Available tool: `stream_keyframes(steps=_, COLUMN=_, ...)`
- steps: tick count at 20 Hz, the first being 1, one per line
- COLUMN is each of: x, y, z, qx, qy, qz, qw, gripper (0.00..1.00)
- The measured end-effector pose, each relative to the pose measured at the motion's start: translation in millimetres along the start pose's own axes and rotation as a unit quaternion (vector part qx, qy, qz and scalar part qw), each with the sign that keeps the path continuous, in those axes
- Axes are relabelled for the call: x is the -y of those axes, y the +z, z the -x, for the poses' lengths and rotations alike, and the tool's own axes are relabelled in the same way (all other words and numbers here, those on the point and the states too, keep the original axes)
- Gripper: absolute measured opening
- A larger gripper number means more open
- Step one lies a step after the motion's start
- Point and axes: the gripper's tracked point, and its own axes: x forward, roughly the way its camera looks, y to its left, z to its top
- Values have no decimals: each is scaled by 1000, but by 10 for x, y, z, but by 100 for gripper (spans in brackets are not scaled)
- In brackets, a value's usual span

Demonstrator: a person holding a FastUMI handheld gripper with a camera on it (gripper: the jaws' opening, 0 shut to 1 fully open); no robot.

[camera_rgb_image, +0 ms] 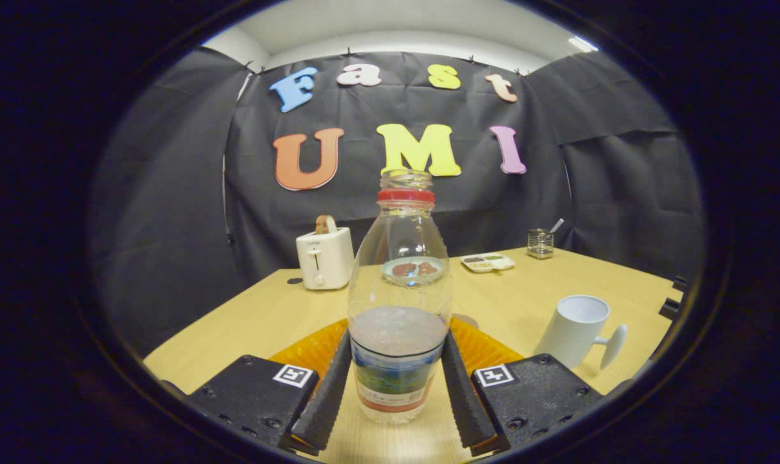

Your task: Take the bottle from table, then pour the juice into the cup, finally place the bottle on the coaster

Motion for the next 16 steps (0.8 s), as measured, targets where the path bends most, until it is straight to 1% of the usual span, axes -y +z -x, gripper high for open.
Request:
stream_keyframes(steps=3, x=-102, y=197, z=72, qx=-6, qy=27, qz=-61, qw=998, gripper=77)
stream_keyframes(steps=6, x=-186, y=395, z=130, qx=-8, qy=52, qz=-114, qw=992, gripper=77)
stream_keyframes(steps=9, x=-201, y=531, z=186, qx=-8, qy=65, qz=-154, qw=986, gripper=77)
stream_keyframes(steps=11, x=-193, y=624, z=187, qx=-8, qy=77, qz=-192, qw=978, gripper=77)
stream_keyframes(steps=16, x=-87, y=748, z=207, qx=-12, qy=103, qz=-293, qw=951, gripper=76)
